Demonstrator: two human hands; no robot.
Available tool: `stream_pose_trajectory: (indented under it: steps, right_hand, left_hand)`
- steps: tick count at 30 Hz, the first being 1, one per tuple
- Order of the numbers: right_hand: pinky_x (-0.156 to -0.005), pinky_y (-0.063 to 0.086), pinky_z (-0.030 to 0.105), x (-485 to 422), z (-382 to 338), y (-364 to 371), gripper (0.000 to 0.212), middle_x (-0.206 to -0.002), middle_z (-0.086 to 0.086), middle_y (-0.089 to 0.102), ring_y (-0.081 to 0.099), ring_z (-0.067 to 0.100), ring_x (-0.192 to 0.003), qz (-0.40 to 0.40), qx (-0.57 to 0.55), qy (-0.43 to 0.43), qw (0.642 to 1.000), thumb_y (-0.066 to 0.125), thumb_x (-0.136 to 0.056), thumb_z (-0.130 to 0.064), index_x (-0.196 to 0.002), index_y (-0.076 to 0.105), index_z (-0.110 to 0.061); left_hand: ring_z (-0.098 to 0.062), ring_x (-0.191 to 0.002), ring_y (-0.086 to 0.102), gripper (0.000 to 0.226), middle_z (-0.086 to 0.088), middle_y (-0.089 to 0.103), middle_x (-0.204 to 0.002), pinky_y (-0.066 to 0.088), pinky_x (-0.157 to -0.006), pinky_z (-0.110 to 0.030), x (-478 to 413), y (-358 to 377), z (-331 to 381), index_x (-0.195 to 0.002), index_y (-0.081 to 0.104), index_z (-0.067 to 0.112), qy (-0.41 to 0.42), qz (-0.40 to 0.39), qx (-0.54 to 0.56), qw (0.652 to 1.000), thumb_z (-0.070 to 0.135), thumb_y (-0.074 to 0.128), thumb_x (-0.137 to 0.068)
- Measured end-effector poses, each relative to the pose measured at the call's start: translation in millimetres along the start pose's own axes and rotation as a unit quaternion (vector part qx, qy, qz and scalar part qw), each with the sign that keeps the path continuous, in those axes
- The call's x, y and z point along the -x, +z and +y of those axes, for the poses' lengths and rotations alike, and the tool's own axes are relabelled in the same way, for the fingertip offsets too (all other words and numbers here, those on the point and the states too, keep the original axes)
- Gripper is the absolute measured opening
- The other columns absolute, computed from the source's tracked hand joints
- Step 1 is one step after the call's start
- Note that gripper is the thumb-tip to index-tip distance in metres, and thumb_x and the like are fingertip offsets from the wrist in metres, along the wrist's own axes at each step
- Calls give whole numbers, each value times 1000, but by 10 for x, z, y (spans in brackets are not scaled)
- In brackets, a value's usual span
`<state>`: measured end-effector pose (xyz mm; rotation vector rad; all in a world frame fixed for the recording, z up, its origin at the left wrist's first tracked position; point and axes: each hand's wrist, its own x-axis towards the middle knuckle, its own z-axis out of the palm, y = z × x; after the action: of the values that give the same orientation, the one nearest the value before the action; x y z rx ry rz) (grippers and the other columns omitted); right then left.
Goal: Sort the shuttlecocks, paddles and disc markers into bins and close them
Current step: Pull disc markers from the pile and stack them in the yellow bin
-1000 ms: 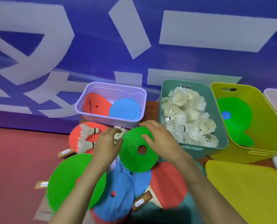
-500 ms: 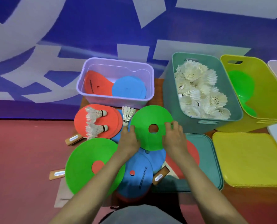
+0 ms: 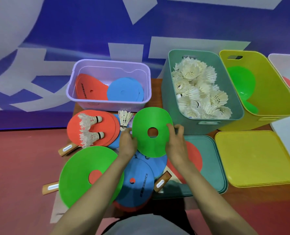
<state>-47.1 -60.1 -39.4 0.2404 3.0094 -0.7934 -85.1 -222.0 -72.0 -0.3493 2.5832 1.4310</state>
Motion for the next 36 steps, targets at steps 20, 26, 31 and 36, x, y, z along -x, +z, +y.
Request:
stream_pose_trajectory:
  steps: [20, 26, 31, 36]
  right_hand:
    - [-64, 44, 40, -451, -513, -1005, 14, -90, 17, 64, 58, 38, -81, 139, -29, -86, 986, 52, -91, -10, -105, 53, -8]
    - [-67, 42, 41, -698, -60, -1519, 21, -95, 22, 65, 59, 41, -85, 225, -24, -81, 971, 48, -90, -4, -108, 58, -5]
    - [-66, 39, 42, -902, 459, -2114, 27, -97, 25, 65, 59, 43, -87, 286, -30, -65, 955, 47, -92, -4, -118, 55, -5]
    - [-65, 35, 41, -1091, 1096, -2638, 34, -104, 26, 63, 57, 45, -92, 294, -35, -46, 954, 43, -92, 0, -124, 50, -7]
  left_hand:
    - [-16, -61, 44, 23, 8, 52, -59, 39, -56, -33, 184, -712, 430, -72, 51, 19, 31, 162, 319, 933, 14, 73, -79]
    - [-19, -72, 59, 10, -5, 68, -85, 52, -65, -34, 118, -476, 991, -90, 63, 22, 91, 74, 312, 943, 13, 60, -90]
    - [-24, -80, 63, 39, -9, 67, -88, 54, -76, -36, -13, -101, 1556, -119, 54, 21, 96, 15, 149, 984, 13, 68, -83]
    - [-8, -73, 59, 38, -7, 65, -100, 45, -54, -6, 7, 543, 2290, -125, 55, 11, 142, -23, 82, 986, 5, 60, -88]
